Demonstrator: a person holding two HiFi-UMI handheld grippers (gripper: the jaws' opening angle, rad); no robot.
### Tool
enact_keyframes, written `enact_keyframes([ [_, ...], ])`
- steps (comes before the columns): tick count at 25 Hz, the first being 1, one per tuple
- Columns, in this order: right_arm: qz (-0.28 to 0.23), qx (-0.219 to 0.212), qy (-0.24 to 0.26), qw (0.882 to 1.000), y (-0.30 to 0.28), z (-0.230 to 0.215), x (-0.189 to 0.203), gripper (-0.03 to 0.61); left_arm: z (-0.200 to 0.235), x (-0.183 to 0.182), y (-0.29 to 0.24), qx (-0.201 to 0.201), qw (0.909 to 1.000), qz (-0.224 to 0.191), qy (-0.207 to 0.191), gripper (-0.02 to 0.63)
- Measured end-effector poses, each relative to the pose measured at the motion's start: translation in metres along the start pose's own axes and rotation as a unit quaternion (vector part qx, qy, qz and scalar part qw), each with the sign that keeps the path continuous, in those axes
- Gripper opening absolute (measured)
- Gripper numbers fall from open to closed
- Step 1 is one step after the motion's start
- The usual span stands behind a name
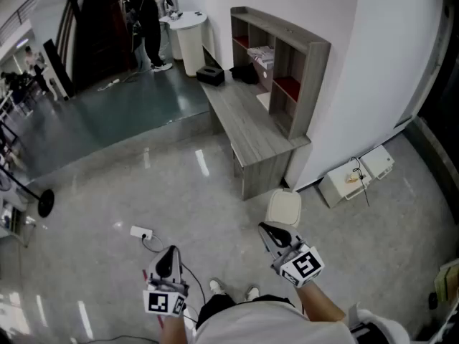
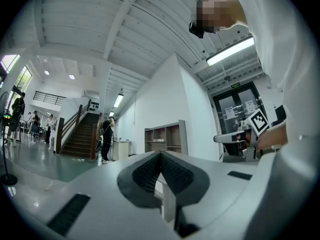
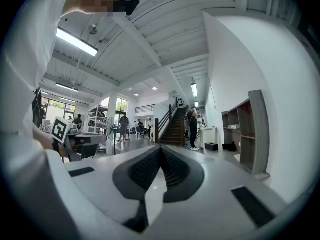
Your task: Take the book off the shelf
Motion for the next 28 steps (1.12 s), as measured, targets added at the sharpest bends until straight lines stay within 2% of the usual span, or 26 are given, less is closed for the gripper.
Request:
enact_keyframes([
  [6,0.008,-0.005,-0.009,1.0,-0.007,0.003,0.011,0.021,0.002,0.011,-0.006,0.019,0.9996,0.012,-0.016,0.015],
  [9,0.004,-0.024,-0.041,0.999,-0.021,0.006,0.018,0.021,0.012,0.015,-0.012,0.02,0.9997,0.014,-0.009,0.017],
  [11,0.005,-0.038,-0.055,0.998,-0.036,0.011,0.021,0.021,0.025,0.017,-0.015,0.019,0.9997,0.015,-0.007,0.017],
  [18,0.043,-0.074,-0.041,0.995,-0.116,0.039,0.032,0.021,0.097,0.022,-0.022,-0.005,0.9991,0.002,0.042,0.017],
  [21,0.042,-0.062,-0.03,0.997,-0.146,0.045,0.023,0.021,0.127,0.018,-0.032,0.005,0.9986,-0.008,0.053,0.017],
  [24,0.025,-0.028,-0.028,0.999,-0.166,0.039,0.018,0.021,0.158,0.023,-0.05,0.007,0.9979,-0.013,0.063,0.017],
  [26,0.034,-0.007,-0.033,0.999,-0.172,0.028,0.024,0.021,0.166,0.031,-0.068,0.014,0.9969,-0.012,0.077,0.017],
  [28,0.045,0.012,-0.033,0.998,-0.177,0.014,0.032,0.021,0.163,0.039,-0.088,0.041,0.996,-0.008,0.079,0.017],
])
Point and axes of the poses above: the fingertips, and each gripper's own axes: y backward along the fingers, z to its left, x out of its underside, the point moved 2 cm from there along y, backward along the fingers, and after that the axes turned 4 degrees about -z, right-handed, at the moved point
